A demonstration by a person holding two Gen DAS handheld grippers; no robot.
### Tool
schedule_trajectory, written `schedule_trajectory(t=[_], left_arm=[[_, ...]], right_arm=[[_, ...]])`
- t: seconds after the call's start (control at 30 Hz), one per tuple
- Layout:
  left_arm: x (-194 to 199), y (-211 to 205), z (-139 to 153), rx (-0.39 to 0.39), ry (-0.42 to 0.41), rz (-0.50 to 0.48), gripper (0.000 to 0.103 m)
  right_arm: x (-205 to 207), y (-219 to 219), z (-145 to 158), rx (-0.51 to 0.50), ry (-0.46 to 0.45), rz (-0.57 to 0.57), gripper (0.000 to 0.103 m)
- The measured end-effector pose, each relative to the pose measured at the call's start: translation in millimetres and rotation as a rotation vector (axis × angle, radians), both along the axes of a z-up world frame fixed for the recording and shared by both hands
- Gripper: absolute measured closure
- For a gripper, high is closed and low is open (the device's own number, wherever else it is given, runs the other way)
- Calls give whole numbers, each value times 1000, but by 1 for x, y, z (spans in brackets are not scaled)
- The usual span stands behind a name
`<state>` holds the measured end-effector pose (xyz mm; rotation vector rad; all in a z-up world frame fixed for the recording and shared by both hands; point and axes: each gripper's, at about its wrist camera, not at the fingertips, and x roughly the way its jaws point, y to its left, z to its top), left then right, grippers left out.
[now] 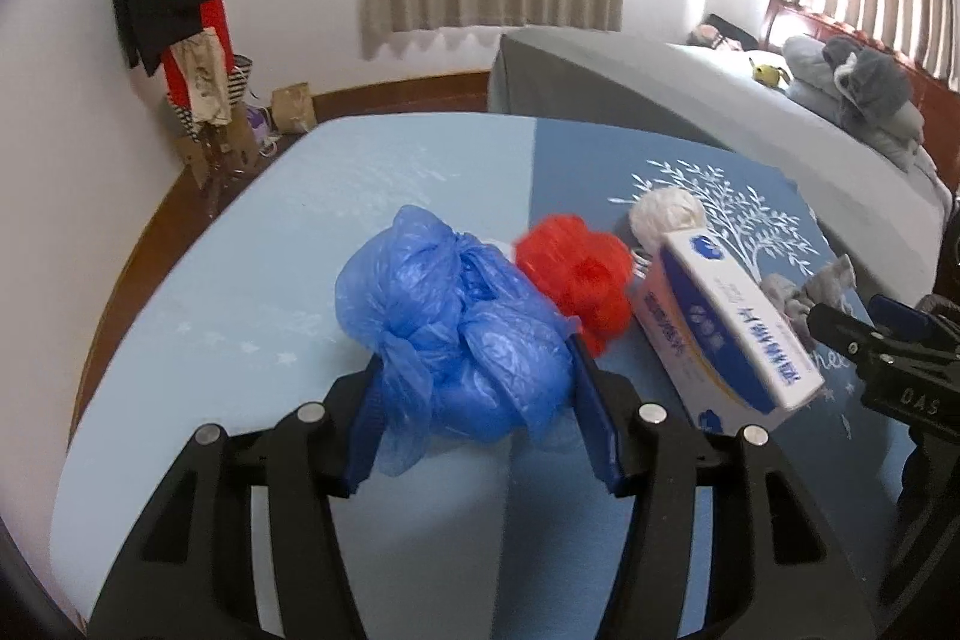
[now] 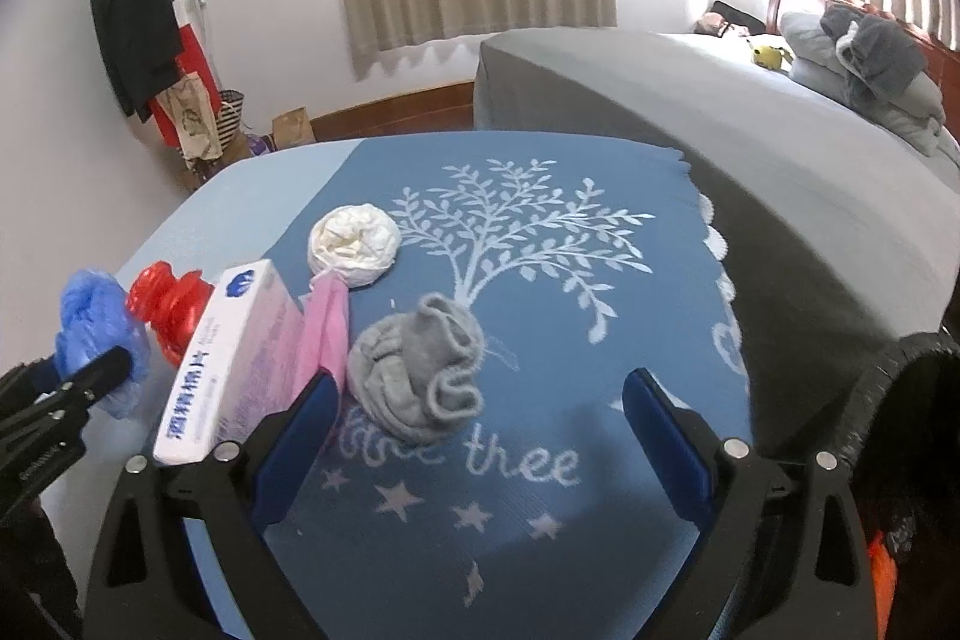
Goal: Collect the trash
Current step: 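Grasp the blue plastic bag with the left tool while the right tool grasps the grey sock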
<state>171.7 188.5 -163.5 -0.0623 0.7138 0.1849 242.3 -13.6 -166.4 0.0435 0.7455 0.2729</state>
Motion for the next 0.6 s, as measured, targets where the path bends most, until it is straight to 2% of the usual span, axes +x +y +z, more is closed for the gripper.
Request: schedule_trajectory(t=[0.13, 0.3, 0.43, 0.6], left_arm=[[3, 1, -1, 12, 1, 3, 49], [3, 2, -4, 9, -4, 11, 49], [2, 4, -6, 4, 0, 14, 49], [0, 2, -6, 5, 0, 10, 49]], right_arm=[[10, 8, -6, 1, 32, 16, 14], [16, 16, -11, 10, 60, 56, 26], [15, 19, -12, 43, 74, 111, 55], [11, 18, -11, 51, 79, 120, 60]])
